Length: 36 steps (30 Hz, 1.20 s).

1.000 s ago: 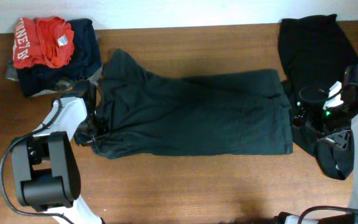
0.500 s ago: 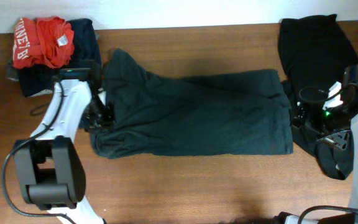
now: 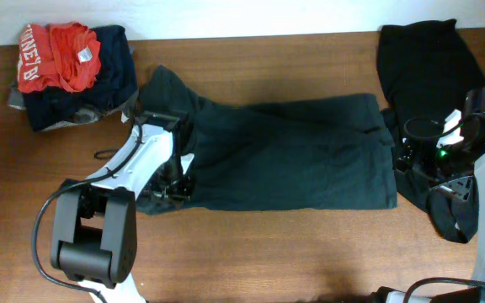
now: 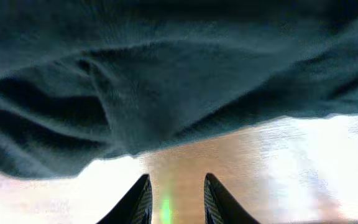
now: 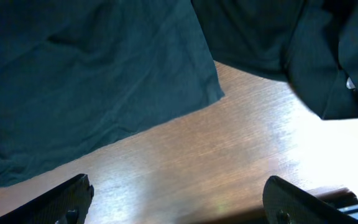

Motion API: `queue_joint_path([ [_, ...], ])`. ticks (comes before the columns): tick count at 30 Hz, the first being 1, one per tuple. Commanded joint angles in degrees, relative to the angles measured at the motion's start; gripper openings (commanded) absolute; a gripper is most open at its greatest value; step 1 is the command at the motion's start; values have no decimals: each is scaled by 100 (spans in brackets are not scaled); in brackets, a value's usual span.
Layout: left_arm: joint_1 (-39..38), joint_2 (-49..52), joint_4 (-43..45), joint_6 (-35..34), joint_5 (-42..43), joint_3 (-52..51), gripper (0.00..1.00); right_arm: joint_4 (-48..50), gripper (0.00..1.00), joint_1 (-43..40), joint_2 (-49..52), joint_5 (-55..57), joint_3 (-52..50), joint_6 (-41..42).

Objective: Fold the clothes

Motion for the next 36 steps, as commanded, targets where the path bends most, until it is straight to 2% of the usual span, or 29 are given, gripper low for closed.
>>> queue_joint_path([
  [1,74,-129,247,129,-363,-295,29,31,92,-35,-83,74,-28,-68],
  [12,168,-125,660,192,-726,-568,35,74,92,-35,-83,74,-28,-66],
  [18,166,-125,852,192,-813,-726,47,76,92,-35,-83,74,-28,-66],
  [22,166,-125,855,190,-809,-726,60,76,92,-35,-83,74,-28,-66],
  [25,166,-125,857,192,-809,-728,64,83,92,-35,-83,74,-28,-66],
  [36,166,-125,1366,188,-1023,-1224,64,101,92,-35,-83,74,-31,-111],
])
